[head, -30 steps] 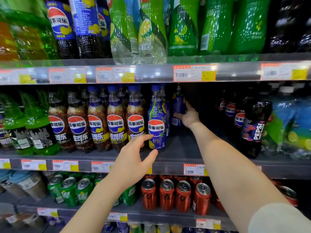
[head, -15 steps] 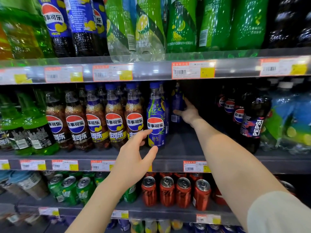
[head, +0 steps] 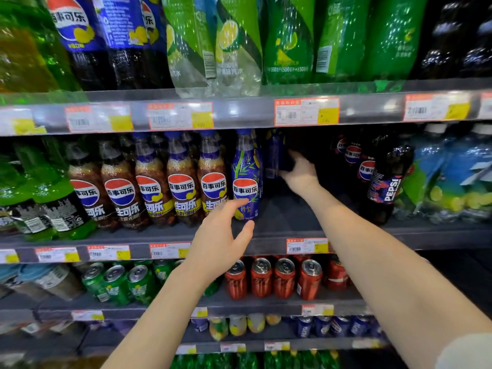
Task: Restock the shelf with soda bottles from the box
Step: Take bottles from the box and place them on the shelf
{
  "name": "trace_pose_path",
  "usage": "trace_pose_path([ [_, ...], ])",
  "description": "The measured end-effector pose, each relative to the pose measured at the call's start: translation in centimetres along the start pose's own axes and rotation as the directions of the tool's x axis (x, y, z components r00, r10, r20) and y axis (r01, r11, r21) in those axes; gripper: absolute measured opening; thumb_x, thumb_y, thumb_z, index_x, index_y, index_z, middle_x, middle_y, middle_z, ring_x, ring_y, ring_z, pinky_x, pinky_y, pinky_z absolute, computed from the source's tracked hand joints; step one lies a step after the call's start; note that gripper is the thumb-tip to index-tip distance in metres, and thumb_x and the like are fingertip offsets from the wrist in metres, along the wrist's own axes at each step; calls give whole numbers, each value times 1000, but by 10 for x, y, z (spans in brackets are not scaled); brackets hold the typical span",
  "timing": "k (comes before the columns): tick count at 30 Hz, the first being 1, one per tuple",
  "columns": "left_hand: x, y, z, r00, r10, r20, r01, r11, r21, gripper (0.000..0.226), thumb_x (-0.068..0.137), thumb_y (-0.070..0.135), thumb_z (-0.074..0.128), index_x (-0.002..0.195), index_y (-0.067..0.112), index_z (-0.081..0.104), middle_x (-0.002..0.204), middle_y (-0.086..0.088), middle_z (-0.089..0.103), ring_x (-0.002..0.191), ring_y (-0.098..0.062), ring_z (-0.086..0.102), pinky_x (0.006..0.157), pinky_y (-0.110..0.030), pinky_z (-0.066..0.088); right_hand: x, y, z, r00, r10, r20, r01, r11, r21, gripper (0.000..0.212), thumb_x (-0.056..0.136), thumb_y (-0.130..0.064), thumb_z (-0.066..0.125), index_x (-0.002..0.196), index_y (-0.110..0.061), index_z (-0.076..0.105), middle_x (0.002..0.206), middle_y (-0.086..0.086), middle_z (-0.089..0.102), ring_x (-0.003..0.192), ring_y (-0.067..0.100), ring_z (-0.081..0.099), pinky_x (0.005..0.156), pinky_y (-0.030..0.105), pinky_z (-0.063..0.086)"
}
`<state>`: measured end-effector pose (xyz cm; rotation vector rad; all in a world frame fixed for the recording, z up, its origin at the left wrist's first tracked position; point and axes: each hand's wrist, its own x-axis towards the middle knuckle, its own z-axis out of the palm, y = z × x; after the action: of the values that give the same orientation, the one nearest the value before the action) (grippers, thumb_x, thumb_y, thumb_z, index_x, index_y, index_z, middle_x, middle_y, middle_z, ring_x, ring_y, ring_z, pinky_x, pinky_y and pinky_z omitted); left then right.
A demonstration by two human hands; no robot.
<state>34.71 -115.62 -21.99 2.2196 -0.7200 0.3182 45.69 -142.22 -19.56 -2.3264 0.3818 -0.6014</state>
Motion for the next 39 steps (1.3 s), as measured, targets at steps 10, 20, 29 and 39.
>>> trace_pose_path([
  [10,6,5,-33,986,33,160,-63,981,183,50,99,42,57,146,28,47,140,-1,57,128,-24,54,98,-42,50,-86,-22,-28,998,35,46,-25,979,-202,56,89,-16,64,144,-16,56,139,9,64,129,30,59,108,34,46],
  [20,-38,-23,-50,940,68,333,-160,953,257,52,98,41,57,145,22,49,128,-10,62,117,-36,59,89,-50,54,-214,-50,-15,990,121,73,-87,929,-361,56,94,-17,57,149,-15,49,153,6,51,140,27,48,112,41,43],
  [29,-110,-47,-103,948,26,318,-148,919,365,53,97,43,56,144,19,50,129,-11,63,117,-35,61,87,-45,54,-310,-124,24,972,52,230,60,890,-453,50,92,-18,55,142,-14,52,146,13,55,132,35,54,103,46,48],
  [39,-262,-99,-204,946,-173,274,9,860,511,54,98,45,54,146,20,48,128,-12,61,115,-37,60,87,-47,54,-455,-202,105,896,-16,443,200,906,-372,52,97,-20,54,148,-17,48,150,7,52,126,31,58,91,41,51],
])
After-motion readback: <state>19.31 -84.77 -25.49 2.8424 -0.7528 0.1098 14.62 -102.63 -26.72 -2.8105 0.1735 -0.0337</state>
